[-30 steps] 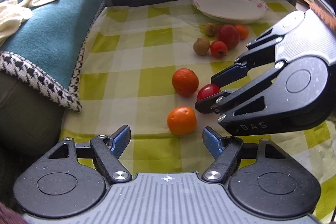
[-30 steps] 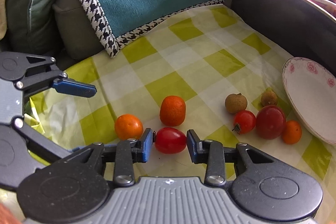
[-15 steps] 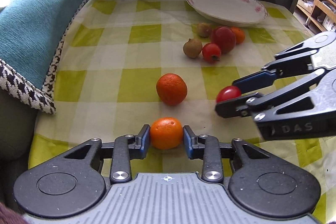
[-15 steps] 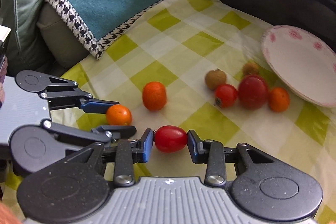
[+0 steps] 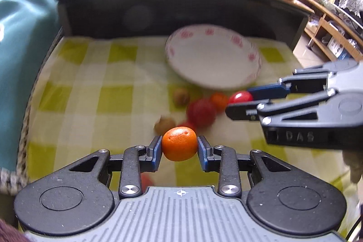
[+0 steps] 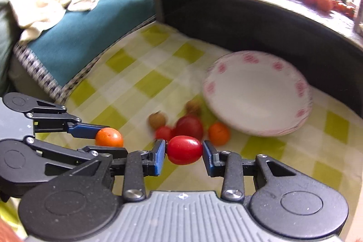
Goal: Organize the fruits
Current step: 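Carry both fruits over the white plate and open both tools to drop them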
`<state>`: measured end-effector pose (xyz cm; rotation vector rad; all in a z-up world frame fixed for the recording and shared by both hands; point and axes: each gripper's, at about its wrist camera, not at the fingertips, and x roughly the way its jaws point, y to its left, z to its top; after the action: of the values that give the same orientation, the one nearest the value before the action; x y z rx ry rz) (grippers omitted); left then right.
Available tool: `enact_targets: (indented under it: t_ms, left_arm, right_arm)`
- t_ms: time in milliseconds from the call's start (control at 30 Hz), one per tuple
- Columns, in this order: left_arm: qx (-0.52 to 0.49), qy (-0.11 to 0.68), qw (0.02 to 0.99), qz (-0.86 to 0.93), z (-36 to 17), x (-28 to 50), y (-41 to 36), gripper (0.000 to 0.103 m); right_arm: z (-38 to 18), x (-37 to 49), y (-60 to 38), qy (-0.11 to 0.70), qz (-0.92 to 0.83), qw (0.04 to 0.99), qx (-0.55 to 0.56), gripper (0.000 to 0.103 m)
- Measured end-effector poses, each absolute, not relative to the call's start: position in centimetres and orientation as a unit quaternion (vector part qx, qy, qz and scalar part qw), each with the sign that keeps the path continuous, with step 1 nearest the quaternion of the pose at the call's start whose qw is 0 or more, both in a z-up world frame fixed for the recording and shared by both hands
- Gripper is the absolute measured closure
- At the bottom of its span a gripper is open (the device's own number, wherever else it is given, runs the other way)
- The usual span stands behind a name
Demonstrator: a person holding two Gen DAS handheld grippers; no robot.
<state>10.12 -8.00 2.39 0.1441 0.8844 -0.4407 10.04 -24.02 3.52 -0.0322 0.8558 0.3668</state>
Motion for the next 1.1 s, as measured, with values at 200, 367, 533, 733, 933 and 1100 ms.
enact_targets:
  t_ms: [200, 367, 533, 733, 933, 1100]
  left_arm:
    - [0.070, 0.411, 0.879, -0.230, 2.6, 14.8, -11.8, 0.062]
    - [0.073, 0.413, 0.876, -0.237, 1.6, 17.0, -13.4, 0.062]
    - [0.083, 0.410, 0.878, -0.235, 1.2, 18.0, -13.8, 0.063]
    - [0.087, 0.402, 0.882, -0.229, 1.3, 18.4, -13.9, 0.059]
    - [0.085, 0.404, 0.883, -0.224, 1.3, 18.5, -13.9, 0.051]
    - [0.081, 0.399, 0.885, -0.224, 1.9, 18.2, -13.7, 0.045]
  right_arm:
    - [3.0, 13.5, -27.2, 0.413, 0.128, 0.902, 0.001, 0.065]
    - [1.7, 15.7, -28.7, 0.416, 0.102, 0.904, -0.005, 0.065]
    - [0.4, 17.0, -29.1, 0.419, 0.092, 0.903, -0.008, 0.065]
    - [-0.2, 17.6, -28.8, 0.417, 0.083, 0.905, -0.019, 0.064]
    - [0.0, 17.4, -29.1, 0.411, 0.072, 0.908, -0.017, 0.064]
    - [0.7, 17.2, -29.2, 0.399, 0.067, 0.914, -0.015, 0.062]
